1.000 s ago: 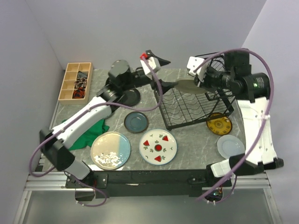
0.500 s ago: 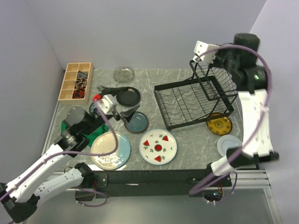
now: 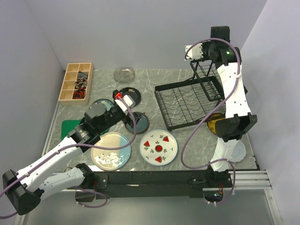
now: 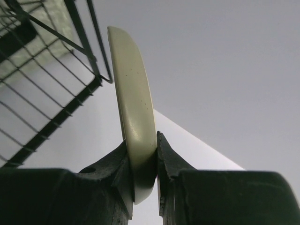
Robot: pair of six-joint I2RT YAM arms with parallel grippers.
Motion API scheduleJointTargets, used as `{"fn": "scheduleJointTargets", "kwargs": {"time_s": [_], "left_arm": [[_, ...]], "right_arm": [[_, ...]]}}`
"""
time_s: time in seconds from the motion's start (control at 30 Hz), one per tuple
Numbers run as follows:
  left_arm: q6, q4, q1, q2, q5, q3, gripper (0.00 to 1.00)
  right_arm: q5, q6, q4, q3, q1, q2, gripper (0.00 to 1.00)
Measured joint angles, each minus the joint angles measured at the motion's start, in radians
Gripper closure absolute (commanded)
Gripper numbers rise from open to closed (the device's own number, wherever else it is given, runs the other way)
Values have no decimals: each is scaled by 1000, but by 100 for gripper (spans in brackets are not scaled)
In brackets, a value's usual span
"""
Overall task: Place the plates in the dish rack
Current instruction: Insert the plate into the dish rack
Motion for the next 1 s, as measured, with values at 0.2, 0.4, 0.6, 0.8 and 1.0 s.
{"fn": "scheduleJointTargets", "kwargs": {"time_s": [0.2,0.4,0.6,0.8,1.0], "left_arm": [[16,-7,-1,-38,-14,0,1],[23,-2,-2,-87,-24,0,0],[23,-3,-2,-84,-24,0,1],[23,-3,-2,-81,-23,0,1],[23,-3,-2,-76,-20,0,1]], "right_arm": [[32,-94,24,24,-4,45,100],[28,-151,9,24,-4,45,100],[21,-172,-54,18,3,45,100],[16,-183,-78,13,10,45,100],[16,-188,-77,13,12,57,100]]}}
